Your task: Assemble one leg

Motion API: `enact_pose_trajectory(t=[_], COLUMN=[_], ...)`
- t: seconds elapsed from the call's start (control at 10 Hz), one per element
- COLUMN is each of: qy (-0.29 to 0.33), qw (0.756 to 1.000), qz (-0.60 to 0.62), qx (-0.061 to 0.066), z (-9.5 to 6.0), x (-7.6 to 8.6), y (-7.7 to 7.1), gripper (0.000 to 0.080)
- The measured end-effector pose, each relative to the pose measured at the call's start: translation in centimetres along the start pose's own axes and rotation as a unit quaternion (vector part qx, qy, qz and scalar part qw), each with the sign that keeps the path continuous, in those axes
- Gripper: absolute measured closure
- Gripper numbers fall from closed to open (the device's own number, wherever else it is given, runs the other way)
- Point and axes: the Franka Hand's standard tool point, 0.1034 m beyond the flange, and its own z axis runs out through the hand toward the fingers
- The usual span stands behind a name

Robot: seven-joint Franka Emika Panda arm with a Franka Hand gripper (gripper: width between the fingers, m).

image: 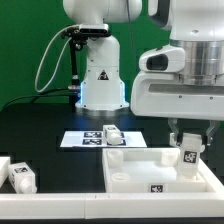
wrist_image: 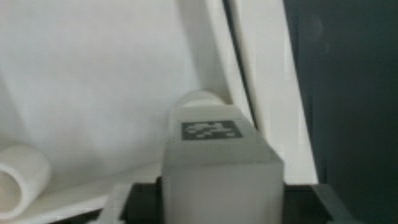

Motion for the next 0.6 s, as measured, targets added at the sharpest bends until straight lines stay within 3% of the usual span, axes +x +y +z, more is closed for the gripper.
enact_pose_trajectory(t=[0.2, 0.4, 0.6], qy=[0.016, 0.011, -0.026], qw=[0.993, 0.966, 0.915], qz=[0.120, 0.257, 0.397], qx=[0.011, 0.022, 0.062], z=[0.02, 0.04, 0.07], x=[0.48, 0.71, 1.28], y=[-0.55, -0.50, 0.17], gripper=[0.0515, 0.0515, 0.0514])
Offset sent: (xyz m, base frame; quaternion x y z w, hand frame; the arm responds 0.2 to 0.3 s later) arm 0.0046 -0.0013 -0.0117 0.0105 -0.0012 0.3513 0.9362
